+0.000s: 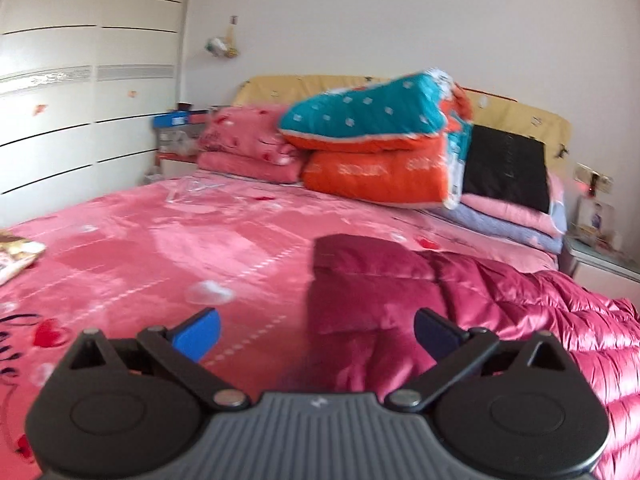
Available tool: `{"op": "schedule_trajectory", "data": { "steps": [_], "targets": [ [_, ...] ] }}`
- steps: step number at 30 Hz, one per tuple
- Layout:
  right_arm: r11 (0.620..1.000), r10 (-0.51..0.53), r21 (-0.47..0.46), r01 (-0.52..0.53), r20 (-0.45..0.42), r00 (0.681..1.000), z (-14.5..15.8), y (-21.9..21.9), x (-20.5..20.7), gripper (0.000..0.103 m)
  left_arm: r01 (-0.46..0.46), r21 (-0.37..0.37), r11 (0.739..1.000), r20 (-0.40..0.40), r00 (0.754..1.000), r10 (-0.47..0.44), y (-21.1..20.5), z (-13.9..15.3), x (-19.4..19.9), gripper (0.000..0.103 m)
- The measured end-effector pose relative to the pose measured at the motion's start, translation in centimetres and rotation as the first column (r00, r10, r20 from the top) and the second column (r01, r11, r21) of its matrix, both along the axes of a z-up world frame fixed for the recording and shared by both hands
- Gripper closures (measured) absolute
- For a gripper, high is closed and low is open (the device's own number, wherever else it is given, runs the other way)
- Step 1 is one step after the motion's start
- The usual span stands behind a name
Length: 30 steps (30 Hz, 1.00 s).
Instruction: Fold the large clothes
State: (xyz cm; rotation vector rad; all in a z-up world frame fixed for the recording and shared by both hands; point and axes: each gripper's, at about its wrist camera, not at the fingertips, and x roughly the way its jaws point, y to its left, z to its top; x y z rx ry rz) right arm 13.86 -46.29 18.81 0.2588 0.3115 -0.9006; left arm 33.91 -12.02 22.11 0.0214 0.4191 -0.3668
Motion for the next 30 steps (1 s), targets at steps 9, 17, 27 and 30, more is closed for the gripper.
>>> {"op": "schedule_trajectory", "data": {
  "steps": [9, 17, 27, 30],
  "targets": [
    [0.998, -0.015, 0.057, 0.005, 0.171, 0.985, 2.7, 4.4, -13.3, 0.000, -0.019, -0.068, 0.997, -0.001, 1.000, 0.019, 8.5, 0.3, -12.5, 0.001],
    [0.991, 0.086, 0.092, -0.102, 0.167, 0.982, 4.5, 14.2, -24.4, 0.000, -0.016, 0.084, 0.996, 0.065, 0.998, 0.011, 11.4, -0.9, -28.2, 0.001],
    [0.970, 0.221, 0.069, -0.234, 0.156, 0.963, 7.5, 27.6, -34.0, 0.000, 0.123, 0.082, 0.989, 0.043, 0.991, -0.127, 12.2, -1.4, -41.8, 0.000],
    [0.964, 0.254, 0.036, -0.263, 0.157, 0.954, 8.4, 31.2, -36.8, 0.000, 0.137, 0.075, 0.988, 0.038, 0.989, -0.140, 12.6, -1.2, -44.3, 0.000]
  ]
}}
